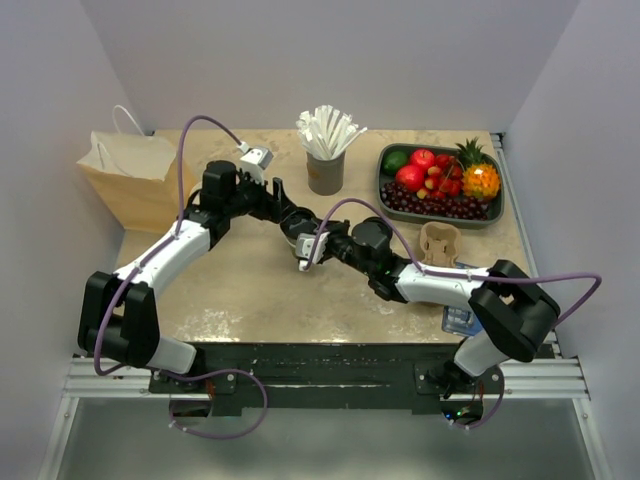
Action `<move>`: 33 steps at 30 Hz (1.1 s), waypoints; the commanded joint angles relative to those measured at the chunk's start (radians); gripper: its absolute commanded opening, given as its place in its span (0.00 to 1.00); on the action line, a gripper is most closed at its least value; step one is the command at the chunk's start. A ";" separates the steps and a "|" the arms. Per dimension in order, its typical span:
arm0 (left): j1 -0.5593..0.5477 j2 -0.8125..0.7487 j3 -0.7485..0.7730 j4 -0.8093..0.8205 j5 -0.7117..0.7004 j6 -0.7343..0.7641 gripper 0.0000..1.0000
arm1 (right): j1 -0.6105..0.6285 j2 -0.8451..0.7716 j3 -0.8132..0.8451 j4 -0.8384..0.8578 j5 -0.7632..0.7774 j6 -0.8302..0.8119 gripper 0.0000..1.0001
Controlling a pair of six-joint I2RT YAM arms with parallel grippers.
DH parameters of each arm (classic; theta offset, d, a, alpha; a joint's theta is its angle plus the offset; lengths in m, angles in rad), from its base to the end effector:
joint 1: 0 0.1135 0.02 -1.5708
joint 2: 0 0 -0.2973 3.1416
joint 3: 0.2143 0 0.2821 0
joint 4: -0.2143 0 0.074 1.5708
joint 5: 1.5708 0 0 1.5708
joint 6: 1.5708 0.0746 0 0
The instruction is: Pack the takeout coffee
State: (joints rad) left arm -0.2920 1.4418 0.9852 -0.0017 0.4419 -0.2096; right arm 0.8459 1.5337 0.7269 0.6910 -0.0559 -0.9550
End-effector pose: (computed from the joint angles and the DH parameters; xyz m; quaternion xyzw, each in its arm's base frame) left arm 0.3571 -0.1407 0.2781 0.1498 0.8231 -0.3082 0.4529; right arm 0.2558 0.2951 0.2359 -0.5965 0.4492 -0.0154 0.6649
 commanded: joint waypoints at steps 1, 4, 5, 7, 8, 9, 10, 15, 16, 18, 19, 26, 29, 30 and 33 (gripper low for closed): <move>0.001 -0.001 0.000 0.049 0.058 -0.007 0.78 | 0.005 -0.035 -0.004 -0.030 -0.022 -0.008 0.16; 0.001 0.000 0.000 0.051 0.063 -0.004 0.78 | 0.007 -0.033 -0.003 -0.034 -0.019 -0.005 0.16; 0.002 -0.001 0.000 0.048 0.063 -0.002 0.78 | 0.007 -0.033 0.000 -0.034 -0.015 -0.002 0.16; 0.002 -0.003 0.001 0.046 0.060 -0.001 0.77 | 0.007 -0.037 0.011 -0.042 0.004 0.028 0.18; 0.002 -0.006 0.003 0.045 0.060 -0.001 0.77 | 0.007 -0.041 0.034 -0.074 0.005 0.044 0.19; 0.002 -0.012 0.009 0.042 0.058 0.006 0.77 | 0.005 -0.049 0.048 -0.097 0.004 0.077 0.20; 0.004 -0.024 0.026 0.039 0.052 0.016 0.77 | 0.005 -0.066 0.060 -0.122 0.001 0.097 0.22; 0.023 -0.027 0.147 -0.138 -0.015 0.114 0.76 | 0.001 -0.147 0.131 -0.326 -0.032 0.193 0.26; 0.028 -0.026 0.159 -0.168 -0.031 0.118 0.75 | -0.001 -0.174 0.138 -0.352 -0.033 0.208 0.26; 0.039 -0.029 0.170 -0.228 -0.040 0.127 0.71 | -0.004 -0.194 0.173 -0.431 -0.015 0.269 0.27; 0.039 -0.037 0.165 -0.241 -0.035 0.130 0.70 | -0.010 -0.207 0.190 -0.462 -0.012 0.295 0.27; 0.039 -0.015 0.098 -0.227 0.044 0.159 0.51 | -0.094 -0.121 0.439 -0.810 -0.045 0.541 0.29; 0.039 0.020 0.115 -0.241 0.064 0.170 0.51 | -0.132 -0.093 0.483 -0.861 -0.074 0.593 0.30; 0.039 0.031 0.133 -0.244 0.075 0.168 0.51 | -0.142 -0.080 0.488 -0.861 -0.078 0.605 0.30; 0.034 0.077 0.168 -0.245 0.092 0.142 0.48 | -0.165 -0.066 0.509 -0.860 -0.075 0.630 0.30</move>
State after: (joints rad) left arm -0.2554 1.4704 1.0962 -0.2447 0.4831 -0.0643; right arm 0.7078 1.4517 1.1854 -0.0822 -0.1020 -0.4244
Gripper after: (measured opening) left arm 0.503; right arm 0.296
